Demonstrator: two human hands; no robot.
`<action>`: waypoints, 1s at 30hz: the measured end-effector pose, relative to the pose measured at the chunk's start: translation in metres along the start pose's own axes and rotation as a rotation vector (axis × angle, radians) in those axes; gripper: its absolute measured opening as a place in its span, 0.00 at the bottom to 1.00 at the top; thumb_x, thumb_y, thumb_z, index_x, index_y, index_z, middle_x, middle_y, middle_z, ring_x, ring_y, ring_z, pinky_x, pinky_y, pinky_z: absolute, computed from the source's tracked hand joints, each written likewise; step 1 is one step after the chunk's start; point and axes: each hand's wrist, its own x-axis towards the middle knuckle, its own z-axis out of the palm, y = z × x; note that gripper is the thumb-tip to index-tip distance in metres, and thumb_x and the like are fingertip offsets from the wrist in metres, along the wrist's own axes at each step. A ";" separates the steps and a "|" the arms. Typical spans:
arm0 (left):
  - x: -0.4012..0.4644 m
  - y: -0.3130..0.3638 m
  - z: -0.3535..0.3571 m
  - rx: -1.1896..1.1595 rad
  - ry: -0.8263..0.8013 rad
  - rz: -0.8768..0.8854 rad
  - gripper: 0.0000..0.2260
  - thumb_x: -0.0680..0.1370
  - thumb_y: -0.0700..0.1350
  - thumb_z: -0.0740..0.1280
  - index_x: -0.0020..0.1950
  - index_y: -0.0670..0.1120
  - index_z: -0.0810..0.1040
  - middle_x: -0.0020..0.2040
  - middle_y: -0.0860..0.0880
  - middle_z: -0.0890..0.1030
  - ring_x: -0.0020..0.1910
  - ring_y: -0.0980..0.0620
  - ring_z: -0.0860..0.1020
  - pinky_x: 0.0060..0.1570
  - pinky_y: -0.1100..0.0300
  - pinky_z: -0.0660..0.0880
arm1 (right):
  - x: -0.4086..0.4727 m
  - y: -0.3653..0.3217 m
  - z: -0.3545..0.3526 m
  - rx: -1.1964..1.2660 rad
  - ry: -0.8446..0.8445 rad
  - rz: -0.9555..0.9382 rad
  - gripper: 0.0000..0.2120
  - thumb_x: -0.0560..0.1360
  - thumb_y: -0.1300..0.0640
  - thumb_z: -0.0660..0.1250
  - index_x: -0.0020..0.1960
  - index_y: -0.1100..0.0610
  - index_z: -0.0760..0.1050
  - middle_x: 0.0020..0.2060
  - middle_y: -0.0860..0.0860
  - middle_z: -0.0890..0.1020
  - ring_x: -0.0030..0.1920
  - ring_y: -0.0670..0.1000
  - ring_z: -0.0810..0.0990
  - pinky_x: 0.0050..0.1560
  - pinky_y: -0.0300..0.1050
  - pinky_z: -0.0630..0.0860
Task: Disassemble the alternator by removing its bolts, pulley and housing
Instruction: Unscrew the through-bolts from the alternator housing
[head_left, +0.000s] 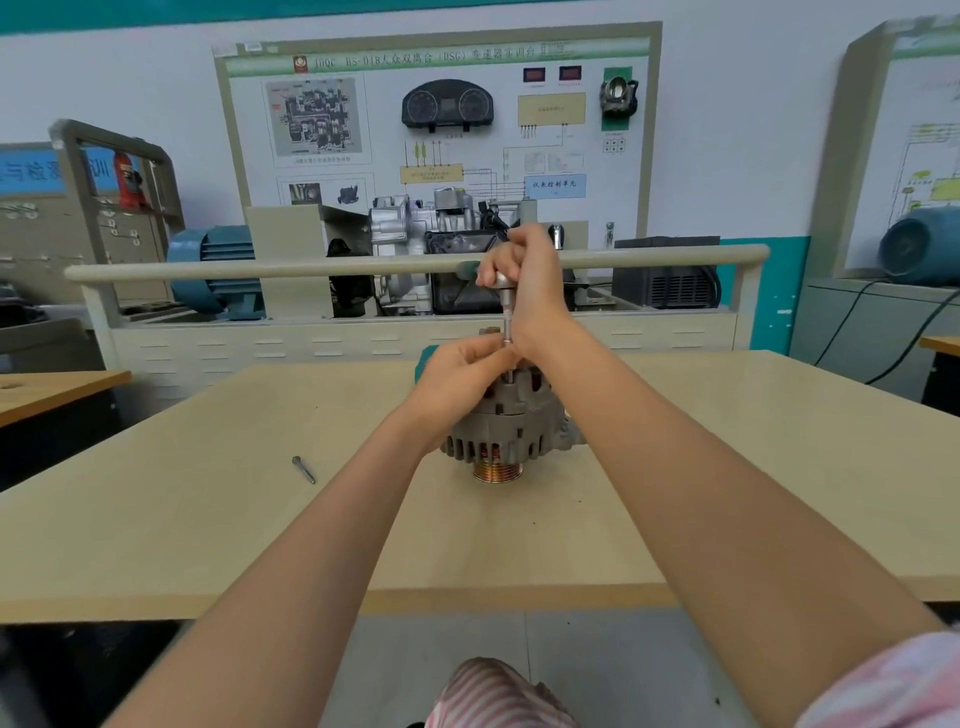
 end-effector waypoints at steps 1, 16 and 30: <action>0.000 0.000 0.000 -0.016 0.007 0.002 0.08 0.79 0.45 0.64 0.47 0.55 0.83 0.42 0.55 0.85 0.41 0.61 0.82 0.35 0.73 0.73 | 0.001 -0.001 0.000 0.078 -0.004 0.032 0.28 0.79 0.58 0.51 0.19 0.54 0.60 0.17 0.49 0.65 0.22 0.47 0.67 0.56 0.50 0.70; 0.002 -0.003 0.004 0.099 0.145 -0.047 0.12 0.77 0.36 0.62 0.36 0.47 0.75 0.32 0.51 0.78 0.33 0.57 0.74 0.29 0.71 0.71 | -0.028 0.028 0.001 -1.135 0.383 -0.626 0.11 0.76 0.57 0.57 0.42 0.60 0.75 0.40 0.51 0.74 0.46 0.53 0.70 0.58 0.45 0.61; 0.001 0.001 0.001 -0.005 -0.019 -0.005 0.08 0.79 0.46 0.63 0.46 0.52 0.83 0.42 0.56 0.85 0.41 0.63 0.81 0.36 0.73 0.72 | 0.008 -0.003 -0.004 0.177 -0.140 0.126 0.29 0.77 0.57 0.52 0.16 0.55 0.60 0.16 0.53 0.64 0.23 0.51 0.66 0.39 0.41 0.72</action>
